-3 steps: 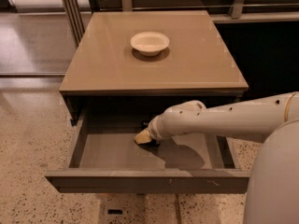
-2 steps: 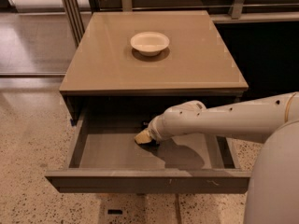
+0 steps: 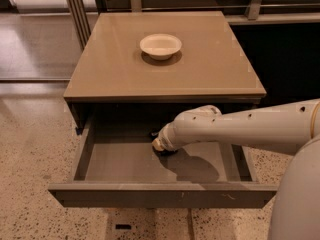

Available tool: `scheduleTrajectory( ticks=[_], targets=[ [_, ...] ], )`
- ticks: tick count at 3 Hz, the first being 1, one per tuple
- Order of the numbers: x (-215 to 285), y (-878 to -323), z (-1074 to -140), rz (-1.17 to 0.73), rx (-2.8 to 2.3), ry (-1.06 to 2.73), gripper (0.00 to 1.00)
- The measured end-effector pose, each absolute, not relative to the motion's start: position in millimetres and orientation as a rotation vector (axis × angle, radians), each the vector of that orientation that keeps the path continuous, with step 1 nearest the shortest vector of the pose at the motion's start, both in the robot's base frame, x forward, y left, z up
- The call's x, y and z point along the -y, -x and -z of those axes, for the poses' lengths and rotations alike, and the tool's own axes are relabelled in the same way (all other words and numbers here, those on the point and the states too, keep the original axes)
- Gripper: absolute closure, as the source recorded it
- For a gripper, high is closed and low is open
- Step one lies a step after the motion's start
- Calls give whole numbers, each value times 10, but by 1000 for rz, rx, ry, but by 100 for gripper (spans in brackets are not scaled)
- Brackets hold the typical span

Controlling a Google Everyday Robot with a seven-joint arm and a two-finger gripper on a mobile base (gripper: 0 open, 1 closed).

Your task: Pick rxbar blueberry from top drawer and place on counter

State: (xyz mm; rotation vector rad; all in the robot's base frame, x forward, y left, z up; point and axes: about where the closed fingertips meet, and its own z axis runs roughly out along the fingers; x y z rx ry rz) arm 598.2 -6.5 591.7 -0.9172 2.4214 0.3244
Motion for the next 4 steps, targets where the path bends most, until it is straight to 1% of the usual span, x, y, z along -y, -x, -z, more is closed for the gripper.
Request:
scheduleTrajectory(
  ticks=[2,3,4],
  targets=[
    [11,-5954,-5938,-304,-2424,957,100],
    [-36,-5852,-6094,-287,-2402,1029,100],
    [-189,-5737,-6541,-348,-2306,1059,100]
  ],
)
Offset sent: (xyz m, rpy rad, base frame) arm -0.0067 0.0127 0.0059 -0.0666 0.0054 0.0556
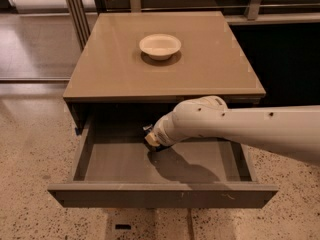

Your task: Pick rxbar blueberry from top drawer and place on counter

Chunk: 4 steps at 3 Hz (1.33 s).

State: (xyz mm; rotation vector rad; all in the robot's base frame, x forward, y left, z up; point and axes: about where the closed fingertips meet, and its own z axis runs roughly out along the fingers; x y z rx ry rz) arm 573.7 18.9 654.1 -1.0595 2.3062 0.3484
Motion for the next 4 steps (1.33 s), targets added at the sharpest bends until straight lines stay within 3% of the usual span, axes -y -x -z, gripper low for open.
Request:
scheduleTrajectory(
  ticks=[2,4],
  targets=[
    [-492,-5404,-7016,-631,-2187,1018,100],
    [-415,-5366,-7195,-643,-2165,1052,100]
  ],
)
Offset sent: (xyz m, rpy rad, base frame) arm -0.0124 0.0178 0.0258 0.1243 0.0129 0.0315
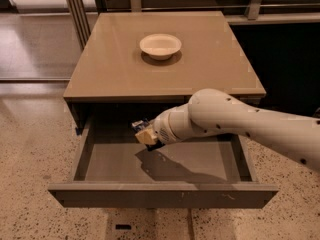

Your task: Pick rxbar blueberry from top drawer and place on counter

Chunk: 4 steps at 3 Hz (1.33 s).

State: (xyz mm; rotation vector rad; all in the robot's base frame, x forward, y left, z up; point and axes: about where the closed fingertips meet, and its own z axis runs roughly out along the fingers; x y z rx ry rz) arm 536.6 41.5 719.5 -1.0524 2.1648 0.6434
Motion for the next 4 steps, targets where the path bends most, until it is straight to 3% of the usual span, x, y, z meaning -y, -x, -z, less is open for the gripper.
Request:
scheduleTrajectory(
  ticks=[3,4],
  targets=[
    [498,-5396,-8968,-477,-2004,1113,100],
    [534,-5433,-9071,-463,-1991,1108,100]
  ],
)
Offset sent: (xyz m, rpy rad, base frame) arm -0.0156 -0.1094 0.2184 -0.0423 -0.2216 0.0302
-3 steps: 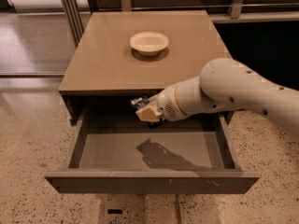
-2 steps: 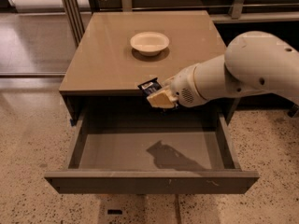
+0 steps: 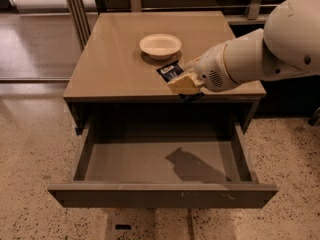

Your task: Pick rxbar blueberry from top drawer and place on counter

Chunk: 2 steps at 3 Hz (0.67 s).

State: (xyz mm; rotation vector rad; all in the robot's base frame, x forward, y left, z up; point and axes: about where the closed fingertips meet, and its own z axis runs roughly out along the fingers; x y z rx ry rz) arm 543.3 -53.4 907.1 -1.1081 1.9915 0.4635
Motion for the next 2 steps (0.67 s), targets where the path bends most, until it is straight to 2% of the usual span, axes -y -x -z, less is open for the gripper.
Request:
scheduleTrajectory(
  ticks=[1,2],
  targets=[
    [584,-5576,-8946,-466,-1982,1095,100],
    [723,-5943,-8857,-439,-1989,1075,100]
  ],
)
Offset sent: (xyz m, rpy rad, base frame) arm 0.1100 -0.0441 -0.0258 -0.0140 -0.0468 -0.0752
